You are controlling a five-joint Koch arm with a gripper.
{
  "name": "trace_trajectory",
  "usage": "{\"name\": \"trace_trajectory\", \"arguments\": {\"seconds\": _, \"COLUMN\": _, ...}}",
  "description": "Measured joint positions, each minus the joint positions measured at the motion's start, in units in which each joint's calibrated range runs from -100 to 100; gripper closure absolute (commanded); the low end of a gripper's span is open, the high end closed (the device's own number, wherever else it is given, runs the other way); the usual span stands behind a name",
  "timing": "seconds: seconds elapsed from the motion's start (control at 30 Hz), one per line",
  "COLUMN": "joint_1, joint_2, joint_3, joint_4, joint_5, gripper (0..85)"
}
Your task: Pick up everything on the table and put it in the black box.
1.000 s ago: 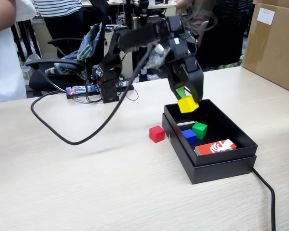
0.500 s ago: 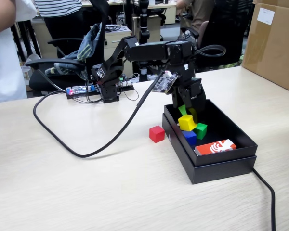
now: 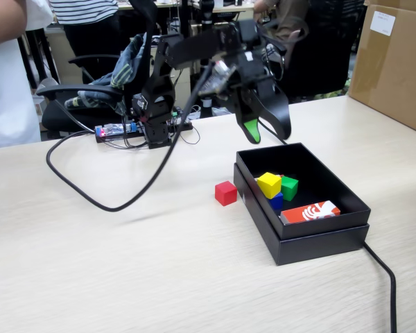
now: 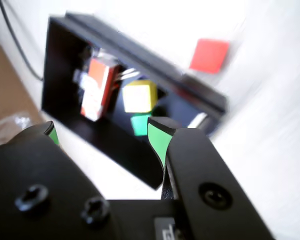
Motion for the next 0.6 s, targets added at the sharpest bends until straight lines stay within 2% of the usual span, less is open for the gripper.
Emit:
{"name": "trace_trajectory", "arguments": {"seconds": 0.07, "joint_1": -1.37, "joint_2": -5.57, "joint_3": -6.94, "joint_4": -0.23, "joint_5": -0.39, "gripper": 47.2}}
{"name": "trace_trajectory", "arguments": {"seconds": 0.23, "joint_1": -6.25, "joint_2": -11.39, "joint_3": -28.66, "joint_4": -0.23, "joint_5": -2.34, "gripper": 38.6}}
{"name": "trace_trajectory", "arguments": {"seconds": 0.6, "joint_1": -6.06, "joint_2": 9.71, "joint_3": -31.22, "joint_4": 3.02, "joint_5": -1.61, "gripper": 37.6}}
